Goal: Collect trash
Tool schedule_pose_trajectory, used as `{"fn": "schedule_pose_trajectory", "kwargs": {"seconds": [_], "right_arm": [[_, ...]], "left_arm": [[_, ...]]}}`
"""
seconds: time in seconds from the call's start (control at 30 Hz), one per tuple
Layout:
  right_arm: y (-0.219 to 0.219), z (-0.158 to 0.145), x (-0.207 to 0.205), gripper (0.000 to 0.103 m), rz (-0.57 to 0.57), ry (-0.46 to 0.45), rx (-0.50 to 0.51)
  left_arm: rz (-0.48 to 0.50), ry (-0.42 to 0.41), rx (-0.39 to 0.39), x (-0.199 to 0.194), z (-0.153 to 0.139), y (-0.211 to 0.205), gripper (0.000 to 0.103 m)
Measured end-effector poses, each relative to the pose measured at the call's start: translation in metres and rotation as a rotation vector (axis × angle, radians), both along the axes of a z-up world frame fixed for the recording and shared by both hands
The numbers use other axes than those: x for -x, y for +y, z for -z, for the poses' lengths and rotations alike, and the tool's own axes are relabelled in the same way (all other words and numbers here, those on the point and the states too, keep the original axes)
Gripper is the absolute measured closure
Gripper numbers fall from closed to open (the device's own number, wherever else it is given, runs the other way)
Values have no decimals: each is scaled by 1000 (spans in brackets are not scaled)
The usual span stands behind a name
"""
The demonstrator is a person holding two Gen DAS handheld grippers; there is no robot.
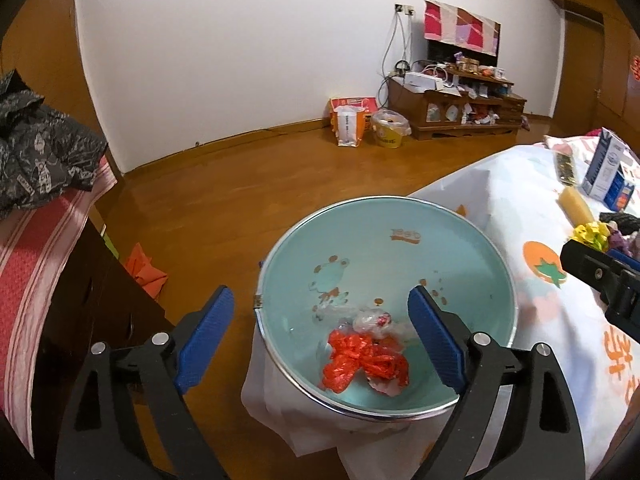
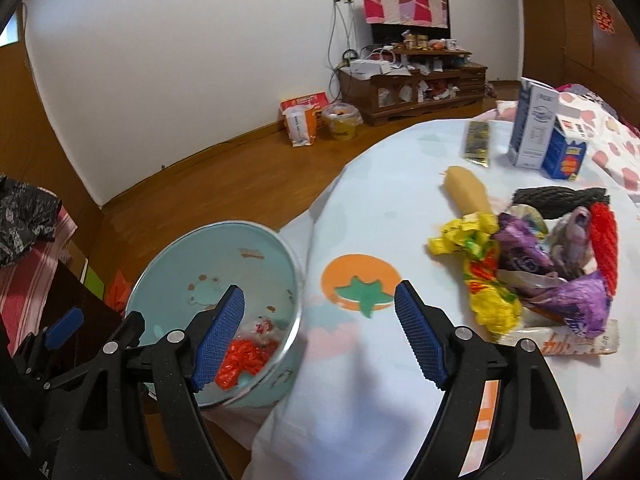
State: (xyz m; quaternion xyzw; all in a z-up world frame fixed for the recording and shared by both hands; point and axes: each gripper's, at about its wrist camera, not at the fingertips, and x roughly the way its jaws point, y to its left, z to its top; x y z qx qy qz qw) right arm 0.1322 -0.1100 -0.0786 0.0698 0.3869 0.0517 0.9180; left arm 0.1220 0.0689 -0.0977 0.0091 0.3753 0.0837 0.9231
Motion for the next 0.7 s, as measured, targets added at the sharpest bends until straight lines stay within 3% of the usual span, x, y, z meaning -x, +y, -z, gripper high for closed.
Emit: {"fn": "schedule_pose_trajectory", "kwargs": {"seconds": [0.7], "right_arm": [[-106,6,45,26,175,-9,-12]], "left_arm": [[190,15,-17,12,-5,-93,16]]}}
